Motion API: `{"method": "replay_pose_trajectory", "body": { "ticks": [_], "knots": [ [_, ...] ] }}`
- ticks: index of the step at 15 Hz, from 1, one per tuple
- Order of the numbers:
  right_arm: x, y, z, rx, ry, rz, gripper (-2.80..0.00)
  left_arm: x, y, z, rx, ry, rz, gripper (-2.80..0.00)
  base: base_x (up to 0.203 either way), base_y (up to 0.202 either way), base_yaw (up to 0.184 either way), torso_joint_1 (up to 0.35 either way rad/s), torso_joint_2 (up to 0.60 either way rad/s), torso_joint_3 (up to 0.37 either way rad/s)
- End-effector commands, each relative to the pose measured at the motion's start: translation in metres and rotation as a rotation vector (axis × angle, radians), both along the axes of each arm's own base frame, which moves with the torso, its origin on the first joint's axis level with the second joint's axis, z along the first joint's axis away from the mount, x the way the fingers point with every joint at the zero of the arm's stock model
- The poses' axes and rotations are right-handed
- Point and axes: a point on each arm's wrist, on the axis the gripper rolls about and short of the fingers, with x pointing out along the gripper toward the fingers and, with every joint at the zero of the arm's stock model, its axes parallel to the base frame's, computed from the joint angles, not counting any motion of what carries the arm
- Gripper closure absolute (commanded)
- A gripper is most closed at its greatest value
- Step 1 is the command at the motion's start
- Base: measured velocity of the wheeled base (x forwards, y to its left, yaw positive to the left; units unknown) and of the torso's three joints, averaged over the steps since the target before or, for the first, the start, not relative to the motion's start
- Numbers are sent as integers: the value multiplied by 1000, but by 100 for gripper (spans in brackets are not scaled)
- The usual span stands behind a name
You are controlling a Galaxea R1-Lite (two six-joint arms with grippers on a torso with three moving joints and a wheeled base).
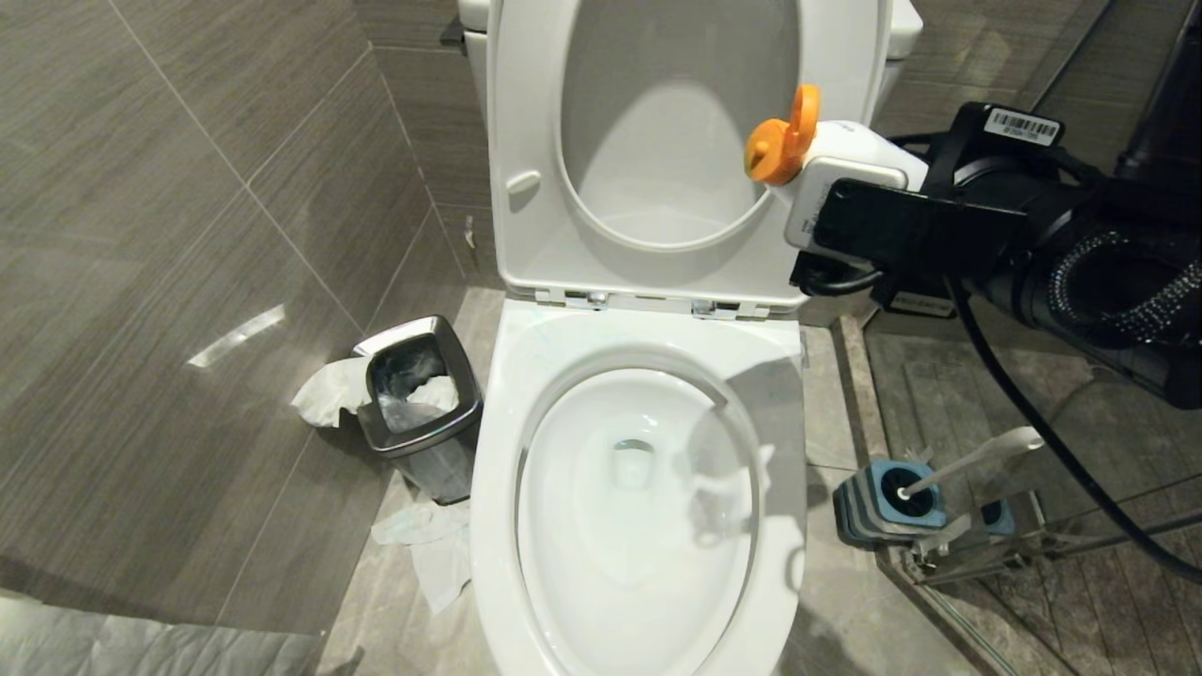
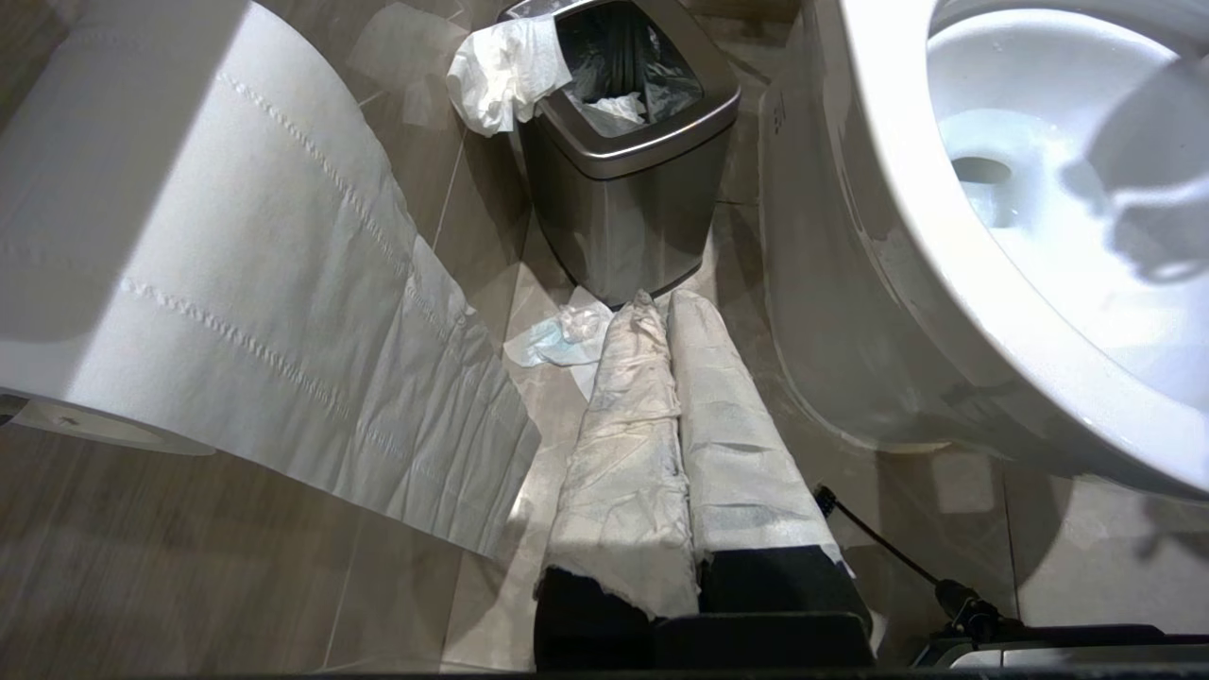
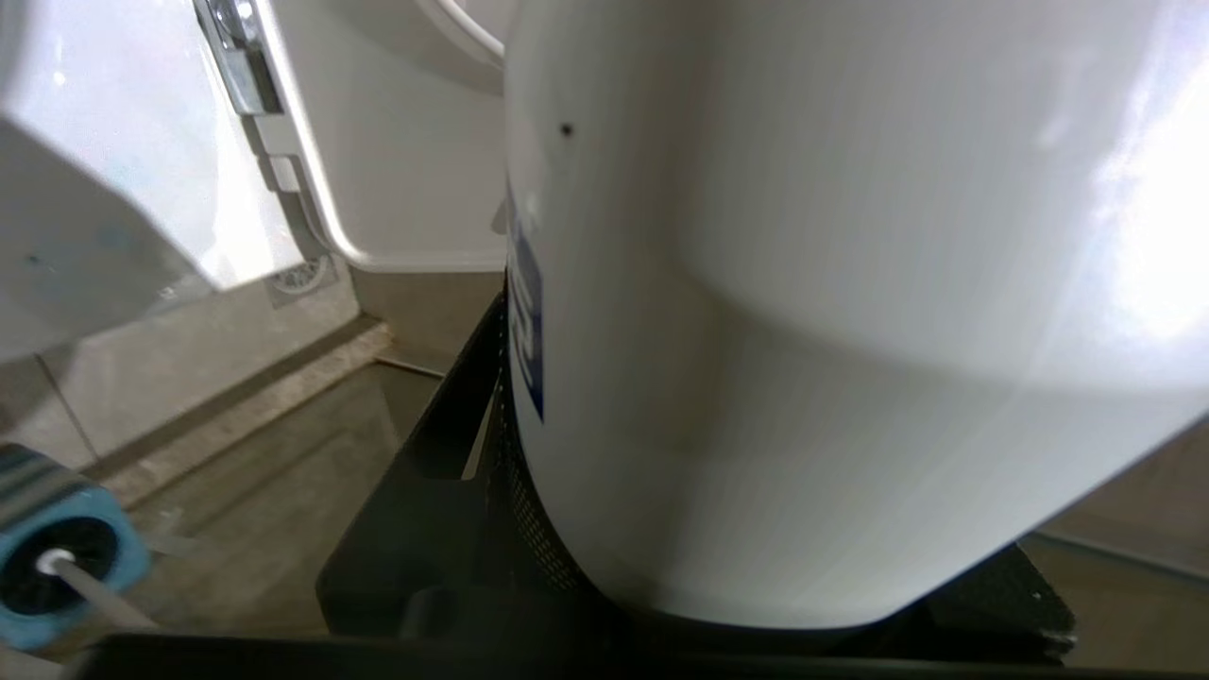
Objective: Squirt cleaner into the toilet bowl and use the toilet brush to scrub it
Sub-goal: Pour in the cleaning agent
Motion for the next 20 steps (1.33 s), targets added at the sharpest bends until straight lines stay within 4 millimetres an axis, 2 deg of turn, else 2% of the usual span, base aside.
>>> {"method": "replay_pose_trajectory", "body": {
  "ticks": [1,11,20],
  "knots": [
    [0,0,0,-43,-4,-8,0,0,0,-1,0,4,0,0,0,0,0,0,0,0],
    [7,4,0,-292,-22,-79,0,0,0,0,9,3,-5,0,0,0,0,0,0,0],
    [10,7,2,-337,-31,-79,0,0,0,-1,12,4,-4,0,0,0,0,0,0,0]
  ]
}}
